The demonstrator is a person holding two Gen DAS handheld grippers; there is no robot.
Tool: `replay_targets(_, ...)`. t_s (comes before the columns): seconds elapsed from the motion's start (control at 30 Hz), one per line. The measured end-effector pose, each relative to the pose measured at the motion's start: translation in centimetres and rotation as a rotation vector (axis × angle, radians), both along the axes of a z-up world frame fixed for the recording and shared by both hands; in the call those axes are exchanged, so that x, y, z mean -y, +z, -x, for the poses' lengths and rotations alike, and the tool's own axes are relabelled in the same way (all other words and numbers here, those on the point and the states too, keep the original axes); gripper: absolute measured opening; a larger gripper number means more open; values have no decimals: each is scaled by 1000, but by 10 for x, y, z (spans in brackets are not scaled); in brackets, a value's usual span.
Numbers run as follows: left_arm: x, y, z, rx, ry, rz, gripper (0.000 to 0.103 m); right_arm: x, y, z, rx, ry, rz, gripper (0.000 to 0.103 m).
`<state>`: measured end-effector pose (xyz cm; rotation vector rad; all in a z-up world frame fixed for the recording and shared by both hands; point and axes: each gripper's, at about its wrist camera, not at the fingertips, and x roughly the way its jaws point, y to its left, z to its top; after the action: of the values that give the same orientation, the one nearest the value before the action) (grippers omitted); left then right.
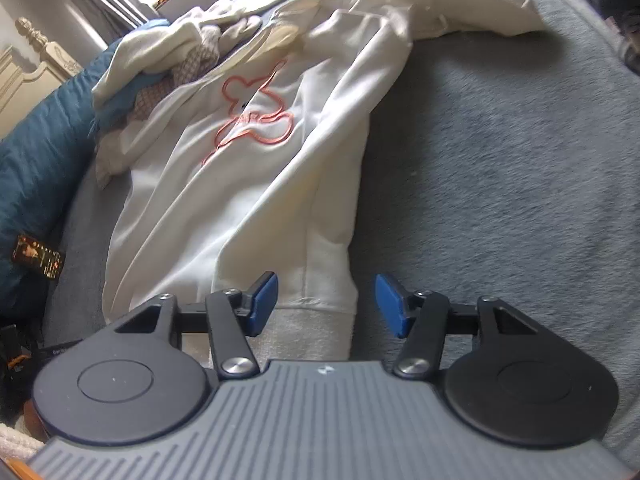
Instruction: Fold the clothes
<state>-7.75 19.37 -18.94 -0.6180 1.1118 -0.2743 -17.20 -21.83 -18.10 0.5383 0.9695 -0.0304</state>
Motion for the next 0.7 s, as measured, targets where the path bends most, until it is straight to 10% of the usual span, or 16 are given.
replay_targets(0.33, -12, -3, -1, 3, -4, 5, 18, -9, -13, -13, -23, 57, 58, 4)
replay_targets(0.7, -29, 15, 8, 31, -35, 91, 10, 36, 16, 22, 84, -105, -44, 1)
